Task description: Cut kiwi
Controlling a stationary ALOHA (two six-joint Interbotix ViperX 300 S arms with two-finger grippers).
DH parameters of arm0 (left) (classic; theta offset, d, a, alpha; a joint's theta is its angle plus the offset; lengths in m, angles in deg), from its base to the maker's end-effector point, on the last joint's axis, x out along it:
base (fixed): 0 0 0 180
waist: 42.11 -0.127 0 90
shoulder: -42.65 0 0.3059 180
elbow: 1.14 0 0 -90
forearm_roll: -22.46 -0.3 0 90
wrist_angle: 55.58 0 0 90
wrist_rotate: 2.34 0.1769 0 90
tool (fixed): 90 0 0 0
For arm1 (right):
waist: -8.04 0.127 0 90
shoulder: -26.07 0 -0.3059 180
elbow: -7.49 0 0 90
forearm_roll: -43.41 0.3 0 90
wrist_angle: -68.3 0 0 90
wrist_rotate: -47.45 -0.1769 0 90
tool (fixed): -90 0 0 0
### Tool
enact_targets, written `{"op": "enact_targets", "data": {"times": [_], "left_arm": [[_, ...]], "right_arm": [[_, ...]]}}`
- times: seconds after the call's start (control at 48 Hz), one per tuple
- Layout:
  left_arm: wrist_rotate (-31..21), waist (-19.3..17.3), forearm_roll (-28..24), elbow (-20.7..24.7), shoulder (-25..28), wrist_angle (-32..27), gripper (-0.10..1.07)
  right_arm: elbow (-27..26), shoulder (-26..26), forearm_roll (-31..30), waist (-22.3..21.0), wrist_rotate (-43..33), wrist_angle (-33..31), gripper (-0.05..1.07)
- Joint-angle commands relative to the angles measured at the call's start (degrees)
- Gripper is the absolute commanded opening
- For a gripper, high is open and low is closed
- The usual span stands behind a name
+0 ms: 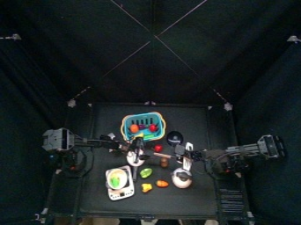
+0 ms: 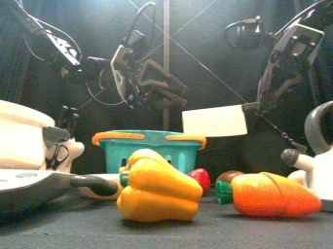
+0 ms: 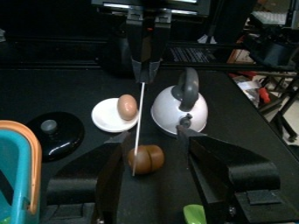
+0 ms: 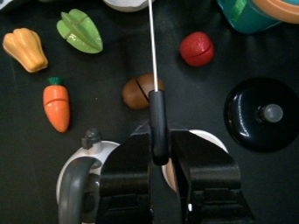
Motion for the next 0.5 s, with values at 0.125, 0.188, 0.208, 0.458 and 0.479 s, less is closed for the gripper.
{"op": "enact_targets", "data": {"times": [0.125, 0.188, 0.208, 0.458, 0.479], "left_arm": [[0.1, 0.1, 0.7, 1.7, 1.0, 0.2, 0.81], [0.1, 0.1, 1.6, 1.7, 1.1, 0.2, 0.77], [0.1, -0.1, 2.0, 1.6, 1.4, 0.0, 0.71], [0.2, 0.6, 1.9, 1.6, 2.3, -1.3, 0.41], [0.2, 0.9, 1.8, 1.6, 2.3, -1.2, 0.4]], "right_arm": [[-1.4, 0.4, -1.1, 0.1, 0.2, 1.6, 0.33], [-1.3, 0.4, -1.1, 0.1, 0.1, 1.7, 0.33], [-1.2, 0.4, -1.1, 0.1, 0.1, 1.7, 0.33], [-0.3, -1.0, -0.7, 0.1, -0.4, 1.3, 0.33], [-0.3, -1.2, -0.7, 0.0, -0.4, 1.1, 0.33]]}}
